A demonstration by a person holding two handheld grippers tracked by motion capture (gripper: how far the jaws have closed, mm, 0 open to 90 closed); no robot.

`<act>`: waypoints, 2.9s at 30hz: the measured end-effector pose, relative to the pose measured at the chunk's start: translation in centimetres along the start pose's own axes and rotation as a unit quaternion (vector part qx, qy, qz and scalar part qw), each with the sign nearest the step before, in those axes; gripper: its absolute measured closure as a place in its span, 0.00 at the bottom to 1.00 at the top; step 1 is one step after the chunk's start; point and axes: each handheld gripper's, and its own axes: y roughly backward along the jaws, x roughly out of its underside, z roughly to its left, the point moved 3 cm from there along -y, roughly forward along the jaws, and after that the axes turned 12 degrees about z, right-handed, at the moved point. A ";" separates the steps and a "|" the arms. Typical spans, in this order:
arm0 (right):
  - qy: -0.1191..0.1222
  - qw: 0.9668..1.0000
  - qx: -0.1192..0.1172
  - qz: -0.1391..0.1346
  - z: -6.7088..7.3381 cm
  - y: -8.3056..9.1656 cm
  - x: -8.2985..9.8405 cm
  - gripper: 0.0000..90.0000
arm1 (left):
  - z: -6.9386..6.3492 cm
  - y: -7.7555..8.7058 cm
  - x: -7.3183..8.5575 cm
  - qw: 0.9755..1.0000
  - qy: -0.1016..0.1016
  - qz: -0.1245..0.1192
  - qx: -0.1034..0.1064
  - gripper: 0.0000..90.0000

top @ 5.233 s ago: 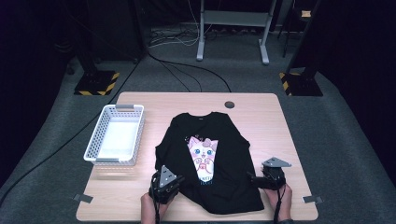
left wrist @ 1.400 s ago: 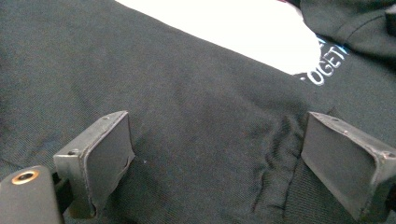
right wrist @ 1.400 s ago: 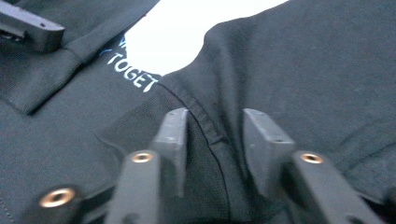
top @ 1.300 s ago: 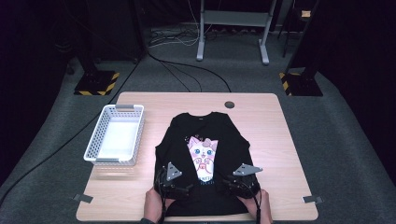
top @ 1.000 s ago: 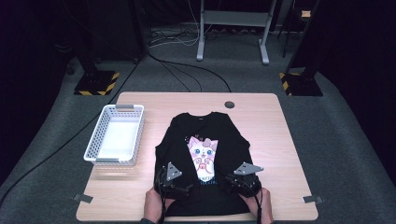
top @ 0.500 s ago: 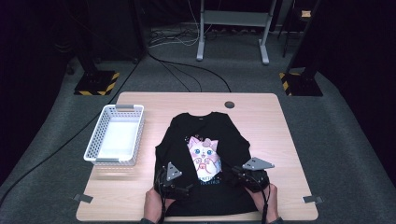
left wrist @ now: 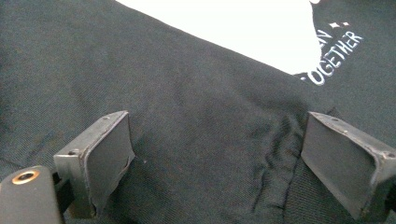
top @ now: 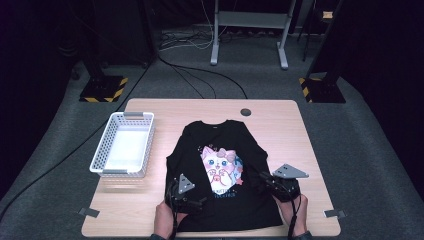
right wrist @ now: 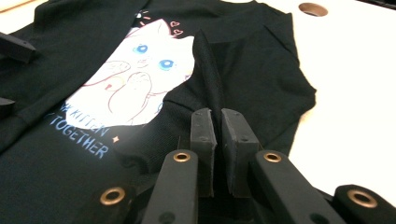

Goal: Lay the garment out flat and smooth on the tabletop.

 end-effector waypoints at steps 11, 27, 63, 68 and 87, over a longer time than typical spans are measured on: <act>-0.020 1.000 0.016 -0.008 -1.6 0.7 0.2 0.93 | 0.0 0.0 0.0 1.000 0.000 0.000 0.001 0.10; -0.078 0.996 0.042 -0.026 -5.2 2.1 1.5 0.93 | 0.0 0.0 0.0 1.000 0.000 0.000 0.000 0.10; -0.199 0.979 0.052 0.010 -10.7 0.6 6.9 0.90 | 0.0 0.0 0.0 1.000 0.000 0.001 0.000 0.10; -0.203 0.977 0.069 0.018 -11.1 1.0 7.3 0.83 | 0.0 0.0 0.0 1.000 0.000 0.000 0.000 0.10; -0.072 0.992 0.058 0.088 -7.0 0.2 5.1 0.46 | 0.0 0.0 0.0 1.000 0.002 0.000 0.000 0.10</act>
